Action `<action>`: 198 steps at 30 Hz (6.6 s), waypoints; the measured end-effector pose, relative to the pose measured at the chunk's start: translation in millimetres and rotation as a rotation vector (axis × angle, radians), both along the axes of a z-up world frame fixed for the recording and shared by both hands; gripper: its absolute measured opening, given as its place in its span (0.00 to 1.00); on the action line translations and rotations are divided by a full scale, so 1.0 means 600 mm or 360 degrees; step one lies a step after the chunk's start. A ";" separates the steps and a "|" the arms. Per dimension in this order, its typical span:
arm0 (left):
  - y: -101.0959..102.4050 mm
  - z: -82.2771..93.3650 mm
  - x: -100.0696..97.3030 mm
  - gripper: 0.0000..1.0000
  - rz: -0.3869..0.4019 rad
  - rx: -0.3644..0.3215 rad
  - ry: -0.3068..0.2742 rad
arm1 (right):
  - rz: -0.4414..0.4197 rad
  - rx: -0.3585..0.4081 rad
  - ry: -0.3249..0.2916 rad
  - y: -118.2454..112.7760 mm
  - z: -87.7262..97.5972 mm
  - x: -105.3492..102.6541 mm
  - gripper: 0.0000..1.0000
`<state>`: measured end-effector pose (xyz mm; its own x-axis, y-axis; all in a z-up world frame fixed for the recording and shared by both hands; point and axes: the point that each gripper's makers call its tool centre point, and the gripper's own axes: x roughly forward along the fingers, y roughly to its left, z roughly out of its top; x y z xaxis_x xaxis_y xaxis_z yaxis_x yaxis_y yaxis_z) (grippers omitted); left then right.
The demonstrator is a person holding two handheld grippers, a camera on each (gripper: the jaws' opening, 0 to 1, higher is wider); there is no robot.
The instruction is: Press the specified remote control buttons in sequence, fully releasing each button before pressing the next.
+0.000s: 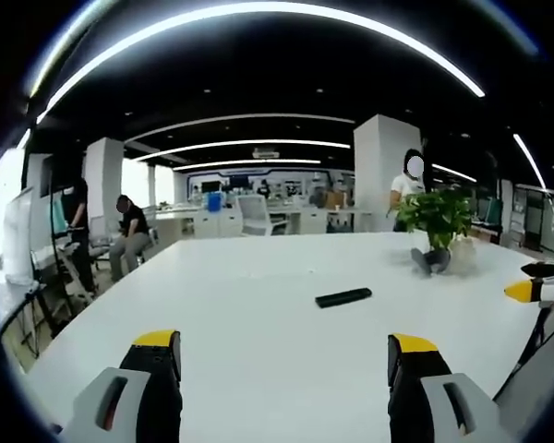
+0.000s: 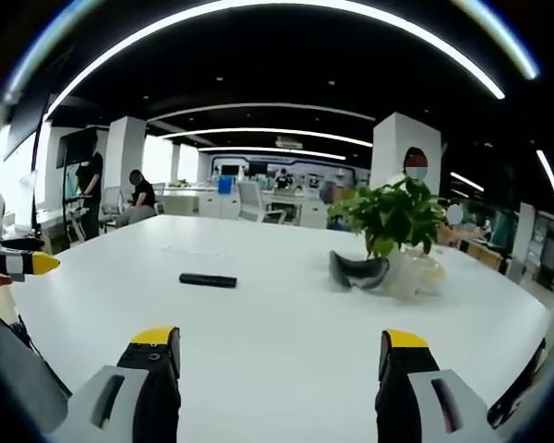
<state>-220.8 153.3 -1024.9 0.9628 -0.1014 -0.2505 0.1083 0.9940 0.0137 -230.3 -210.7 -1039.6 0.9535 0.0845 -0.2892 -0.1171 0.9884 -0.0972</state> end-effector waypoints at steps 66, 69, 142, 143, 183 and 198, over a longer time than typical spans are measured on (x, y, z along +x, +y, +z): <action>-0.196 -0.044 0.348 0.89 -0.0955 0.0548 0.0337 | -0.0004 -0.0108 0.0172 -0.002 -0.040 0.000 0.80; -0.206 -0.060 0.362 0.87 -0.1001 0.0571 0.0383 | -0.0017 -0.0115 0.0186 -0.006 -0.043 0.000 0.80; -0.245 -0.278 0.463 0.58 -0.1692 0.0987 0.1266 | -0.0041 -0.0199 0.0332 -0.012 -0.068 0.000 0.74; -0.245 -0.278 0.461 0.57 -0.1693 0.0990 0.1269 | -0.0043 -0.0197 0.0330 -0.012 -0.067 0.000 0.74; -0.244 -0.283 0.375 0.23 -0.1607 0.1070 0.1329 | -0.0011 -0.0139 0.0251 -0.007 -0.052 0.001 0.71; -0.251 -0.284 0.309 0.23 -0.1624 0.1060 0.1297 | -0.0016 -0.0128 0.0229 -0.007 -0.049 -0.002 0.71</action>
